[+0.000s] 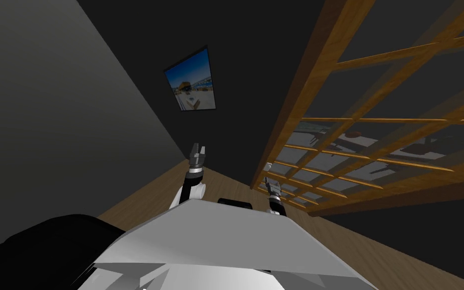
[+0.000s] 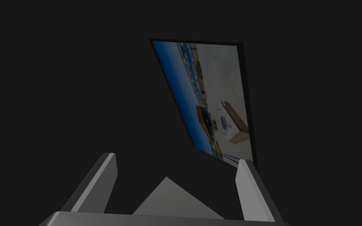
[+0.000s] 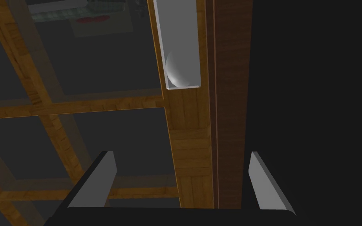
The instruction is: Pull the door open
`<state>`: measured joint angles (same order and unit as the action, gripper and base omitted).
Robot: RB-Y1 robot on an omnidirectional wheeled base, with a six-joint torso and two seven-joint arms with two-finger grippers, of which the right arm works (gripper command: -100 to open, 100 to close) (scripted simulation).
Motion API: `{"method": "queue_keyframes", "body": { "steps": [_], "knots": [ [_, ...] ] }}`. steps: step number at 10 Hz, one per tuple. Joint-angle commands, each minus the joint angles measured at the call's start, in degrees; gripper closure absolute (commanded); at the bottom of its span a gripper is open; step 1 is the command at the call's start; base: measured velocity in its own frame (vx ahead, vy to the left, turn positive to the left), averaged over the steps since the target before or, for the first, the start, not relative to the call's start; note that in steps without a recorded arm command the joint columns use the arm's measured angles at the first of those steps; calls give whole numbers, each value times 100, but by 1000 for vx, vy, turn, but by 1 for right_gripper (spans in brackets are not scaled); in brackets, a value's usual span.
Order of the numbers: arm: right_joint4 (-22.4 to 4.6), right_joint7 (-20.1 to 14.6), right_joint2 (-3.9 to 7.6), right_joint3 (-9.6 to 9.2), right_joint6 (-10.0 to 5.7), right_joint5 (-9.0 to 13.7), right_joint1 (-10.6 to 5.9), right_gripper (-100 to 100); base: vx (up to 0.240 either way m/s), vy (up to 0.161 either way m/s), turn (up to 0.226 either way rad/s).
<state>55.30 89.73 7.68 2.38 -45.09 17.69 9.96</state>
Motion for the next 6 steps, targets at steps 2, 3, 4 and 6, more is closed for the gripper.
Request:
{"method": "queue_keyframes", "body": {
  "steps": [2,3,4,6],
  "knots": [
    [-240,309,6,-3,-71,39,-61,-100,43,-81,130],
    [-314,397,6,-4,-94,50,-80,-100,32,-85,89],
    [-251,336,-3,-4,-74,41,-64,-100,12,-40,15],
    [-379,210,137,62,-167,92,-31,-100,158,-19,91]
  ]
}}
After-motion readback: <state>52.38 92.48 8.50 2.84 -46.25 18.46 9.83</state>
